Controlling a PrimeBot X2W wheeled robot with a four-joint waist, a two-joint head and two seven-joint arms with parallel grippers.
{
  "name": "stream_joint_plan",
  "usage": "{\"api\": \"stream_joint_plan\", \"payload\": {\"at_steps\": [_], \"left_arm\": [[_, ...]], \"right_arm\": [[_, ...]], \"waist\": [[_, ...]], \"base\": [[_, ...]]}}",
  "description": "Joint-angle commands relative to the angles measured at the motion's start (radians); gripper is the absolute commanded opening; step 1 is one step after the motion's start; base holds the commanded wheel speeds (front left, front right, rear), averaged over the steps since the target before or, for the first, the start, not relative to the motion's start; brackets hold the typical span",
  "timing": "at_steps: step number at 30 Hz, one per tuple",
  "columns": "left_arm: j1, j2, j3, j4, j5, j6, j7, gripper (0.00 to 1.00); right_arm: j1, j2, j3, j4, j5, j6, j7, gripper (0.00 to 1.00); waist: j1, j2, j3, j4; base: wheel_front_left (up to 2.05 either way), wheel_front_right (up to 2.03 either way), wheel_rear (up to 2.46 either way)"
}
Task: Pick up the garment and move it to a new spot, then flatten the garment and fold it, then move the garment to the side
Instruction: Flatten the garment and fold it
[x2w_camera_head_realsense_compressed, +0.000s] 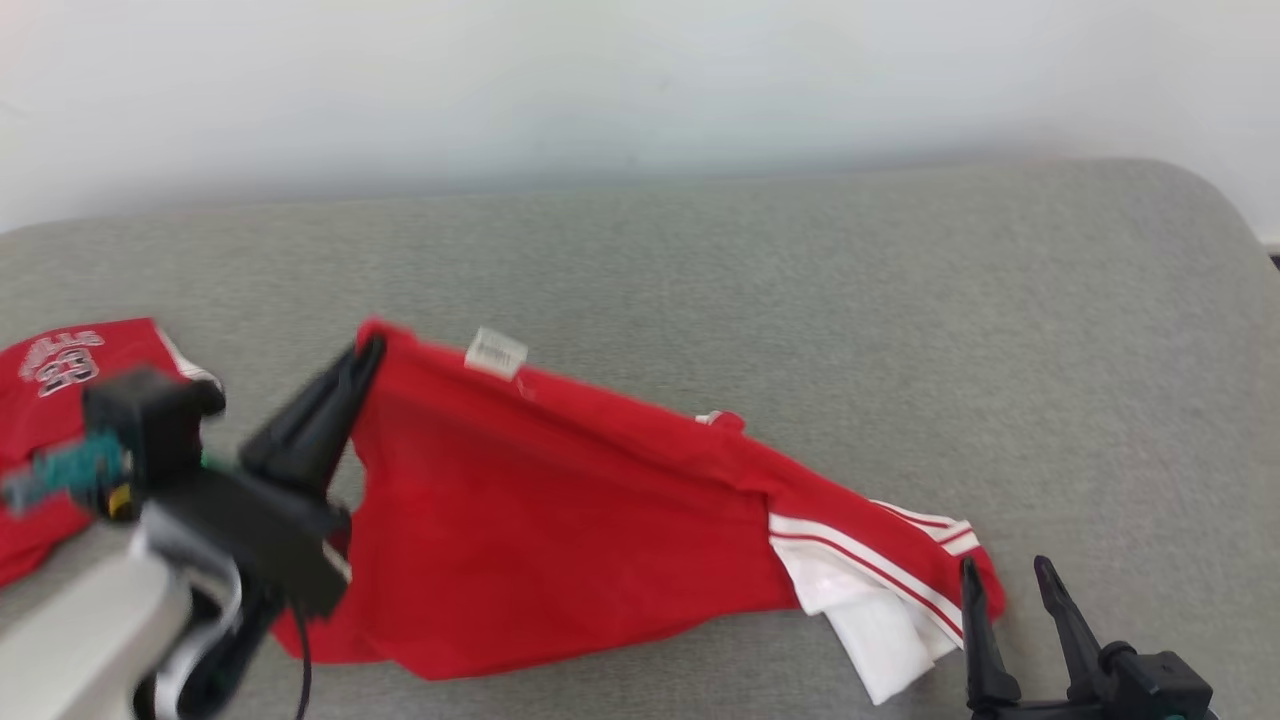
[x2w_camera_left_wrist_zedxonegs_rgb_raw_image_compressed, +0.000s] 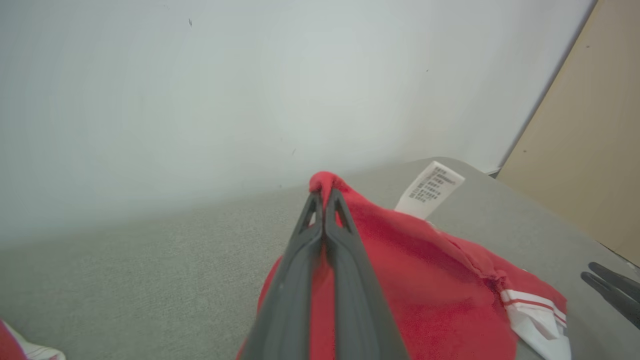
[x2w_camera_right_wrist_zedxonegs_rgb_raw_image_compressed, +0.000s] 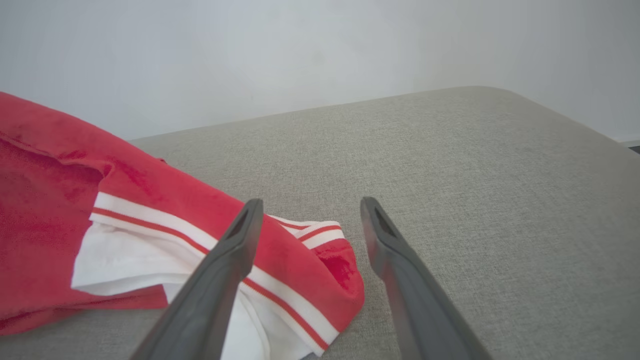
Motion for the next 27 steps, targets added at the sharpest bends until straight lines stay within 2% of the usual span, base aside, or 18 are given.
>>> {"api": "stream_joint_plan", "payload": {"at_steps": [1, 4, 6, 8, 9, 10, 12, 14, 16, 21, 24, 25, 26, 27], "left_arm": [[0.090, 0.028, 0.010, -0.071, -0.019, 0.045, -0.026, 0.00], [0.225, 0.055, 0.022, -0.164, -0.032, 0.116, -0.056, 0.00], [0.324, 0.044, 0.048, -0.199, -0.053, 0.148, -0.068, 0.00], [0.408, 0.028, 0.076, -0.204, -0.044, 0.169, -0.072, 0.00], [0.455, 0.001, 0.104, -0.208, -0.044, 0.174, -0.073, 0.00], [0.455, 0.001, 0.104, -0.208, -0.044, 0.174, -0.073, 0.00], [0.552, -0.063, 0.165, -0.204, -0.040, 0.163, -0.071, 0.00], [0.628, -0.102, 0.204, -0.172, 0.016, 0.153, -0.072, 0.00], [0.690, -0.169, 0.236, -0.125, 0.054, 0.133, -0.072, 0.00], [0.777, -0.283, 0.299, 0.014, 0.136, 0.067, -0.072, 0.00], [0.795, -0.329, 0.316, 0.092, 0.172, 0.024, -0.072, 0.00], [0.797, -0.342, 0.328, 0.116, 0.182, 0.014, -0.072, 0.19], [0.798, -0.356, 0.347, 0.132, 0.198, 0.005, -0.072, 1.00], [0.797, -0.370, 0.371, 0.140, 0.214, -0.001, -0.072, 1.00]], "right_arm": [[0.020, 0.001, -0.006, -0.002, -0.010, -0.002, -0.001, 1.00], [0.033, 0.001, -0.011, -0.003, -0.010, -0.002, -0.001, 1.00], [0.037, 0.001, -0.016, -0.005, -0.010, -0.002, -0.001, 1.00], [0.039, 0.001, -0.020, -0.006, -0.012, -0.002, -0.001, 1.00], [0.041, 0.001, -0.018, -0.004, -0.016, -0.002, -0.001, 1.00], [0.041, 0.001, -0.018, -0.004, -0.016, -0.002, -0.001, 1.00], [0.042, 0.000, -0.023, -0.003, -0.019, -0.002, -0.001, 1.00], [0.043, 0.001, -0.024, -0.002, -0.022, -0.002, -0.001, 1.00], [0.047, 0.001, -0.027, -0.001, -0.022, -0.002, -0.001, 1.00], [0.056, 0.001, -0.025, -0.001, -0.032, -0.002, -0.001, 1.00], [0.055, 0.001, -0.027, -0.003, -0.034, -0.002, -0.001, 1.00], [0.056, 0.001, -0.028, -0.003, -0.034, -0.002, -0.001, 1.00], [0.057, 0.001, -0.028, -0.003, -0.034, -0.002, -0.001, 1.00], [0.060, 0.001, -0.029, -0.004, -0.035, -0.002, -0.001, 1.00]], "waist": [[0.0002, 0.0001, -0.062, 0.084], [0.0002, 0.0001, -0.061, 0.105], [0.0002, 0.0001, -0.059, 0.117], [0.0002, 0.0001, -0.060, 0.125], [0.0002, 0.0001, -0.060, 0.125], [0.0002, 0.0001, -0.060, 0.125], [0.0002, 0.0001, -0.063, 0.128], [0.0002, 0.0001, -0.066, 0.125], [0.0002, 0.0001, -0.074, 0.127], [0.0002, 0.0001, -0.088, 0.120], [0.0002, 0.0001, -0.092, 0.118], [0.0002, 0.0001, -0.093, 0.118], [0.0002, 0.0001, -0.095, 0.118], [0.0002, 0.0001, -0.098, 0.119]], "base": [[0.00, 0.00, 0.00], [0.00, 0.00, 0.00], [0.00, 0.00, 0.00], [0.00, 0.00, 0.00], [0.00, 0.00, 0.00], [0.00, 0.00, 0.00], [0.00, 0.00, 0.00], [0.00, 0.00, 0.00], [0.00, 0.00, 0.00], [0.00, 0.00, 0.00], [0.00, 0.00, 0.00], [0.00, 0.00, 0.00], [0.00, 0.00, 0.00], [0.00, 0.00, 0.00]]}}
